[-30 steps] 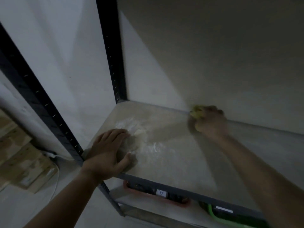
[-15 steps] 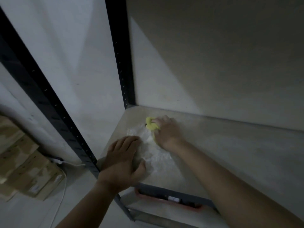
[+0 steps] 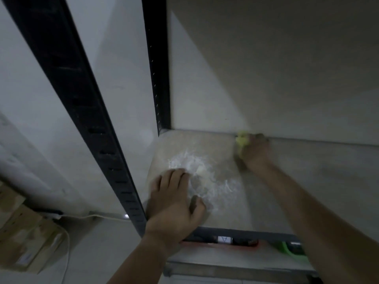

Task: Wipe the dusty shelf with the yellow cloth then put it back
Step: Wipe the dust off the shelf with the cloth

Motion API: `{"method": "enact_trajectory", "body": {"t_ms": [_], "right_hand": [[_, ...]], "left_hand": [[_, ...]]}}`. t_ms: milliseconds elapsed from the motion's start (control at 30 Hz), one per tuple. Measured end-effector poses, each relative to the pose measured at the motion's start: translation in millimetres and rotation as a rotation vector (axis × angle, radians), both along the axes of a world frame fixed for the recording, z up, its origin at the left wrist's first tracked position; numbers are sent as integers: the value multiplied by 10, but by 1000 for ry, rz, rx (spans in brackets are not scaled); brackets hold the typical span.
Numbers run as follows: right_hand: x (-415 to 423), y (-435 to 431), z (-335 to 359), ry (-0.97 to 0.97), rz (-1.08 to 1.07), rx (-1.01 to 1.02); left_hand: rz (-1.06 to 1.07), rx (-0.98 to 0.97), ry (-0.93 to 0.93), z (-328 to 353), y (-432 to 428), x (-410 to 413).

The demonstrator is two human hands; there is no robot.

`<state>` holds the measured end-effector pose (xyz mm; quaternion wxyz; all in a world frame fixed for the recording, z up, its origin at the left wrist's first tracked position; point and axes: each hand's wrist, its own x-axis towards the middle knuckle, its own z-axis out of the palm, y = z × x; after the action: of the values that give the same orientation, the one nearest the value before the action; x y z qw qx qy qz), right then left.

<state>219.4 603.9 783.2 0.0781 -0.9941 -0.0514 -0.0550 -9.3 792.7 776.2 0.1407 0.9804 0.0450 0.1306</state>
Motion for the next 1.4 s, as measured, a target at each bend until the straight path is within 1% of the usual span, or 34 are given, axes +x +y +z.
{"method": "enact_trajectory", "body": {"t_ms": [67, 133, 200, 233, 267, 300, 333, 367, 433, 500, 533, 600, 667, 767, 833, 867, 900, 967, 1000, 1033, 1067, 1100, 1167, 1233, 1300, 1333, 1400], "right_hand": [[-288, 527, -25, 30, 176, 26], [-543, 836, 41, 57, 360, 103], [-557, 800, 236, 145, 492, 220], [-505, 693, 330, 174, 537, 230], [-444, 544, 411, 141, 565, 203], [-342, 371, 463, 60, 548, 152], [-251, 190, 497, -19, 491, 103], [-172, 29, 502, -56, 400, 68], [0, -134, 433, -33, 243, 4], [106, -54, 335, 46, 162, -33], [107, 55, 305, 52, 158, -34], [4, 352, 249, 5, 240, -21], [-239, 685, 205, -37, 409, 29], [-628, 1038, 195, 21, 638, 82], [-677, 1044, 239, 107, 740, 103], [-634, 971, 300, 138, 756, 125], [-552, 866, 365, 124, 744, 163], [-280, 559, 447, 29, 611, 241], [-122, 385, 458, -27, 512, 216], [9, 228, 450, -67, 409, 145], [95, 123, 432, -62, 328, 73], [119, 94, 397, -17, 294, 28], [49, 213, 289, 23, 319, 18], [-97, 451, 198, 17, 346, 75], [-273, 684, 154, 41, 485, 129], [-343, 756, 169, 58, 565, 126], [-433, 721, 291, 73, 643, 189]], "left_hand": [[4, 6, 9, 9, 7, 4], [7, 17, 13, 13, -2, 9], [3, 23, 14, 17, -10, 8], [4, 21, 9, 19, -8, 1], [4, 16, 0, 21, -5, 2], [3, 11, -7, 23, -3, 7], [1, 6, -12, 23, -6, 8], [1, 3, -17, 21, -9, 3], [5, 3, -26, 12, -7, -3], [5, 9, -14, 4, -5, 3], [5, 10, -11, -6, 0, 7], [1, 10, -9, -24, 6, 12], [-1, 11, 3, -32, 7, 7], [10, 26, 18, -31, -1, 3], [7, 23, 10, -19, -18, -13], [1, 16, 6, -14, -26, -21], [-2, 9, 0, -14, -30, -22], [0, 0, -15, -21, -27, -16], [2, -5, -22, -24, -23, -16], [4, -10, -29, -25, -20, -13], [4, -13, -34, -26, -18, -11], [2, -15, -37, -27, -16, -7], [-3, -25, -44, -37, -5, 3], [-6, -30, -40, -43, 8, 0], [-7, -30, -30, -31, 15, -7], [-5, -29, -23, -20, 12, -10], [-4, -26, -7, 0, 3, -19]]}}
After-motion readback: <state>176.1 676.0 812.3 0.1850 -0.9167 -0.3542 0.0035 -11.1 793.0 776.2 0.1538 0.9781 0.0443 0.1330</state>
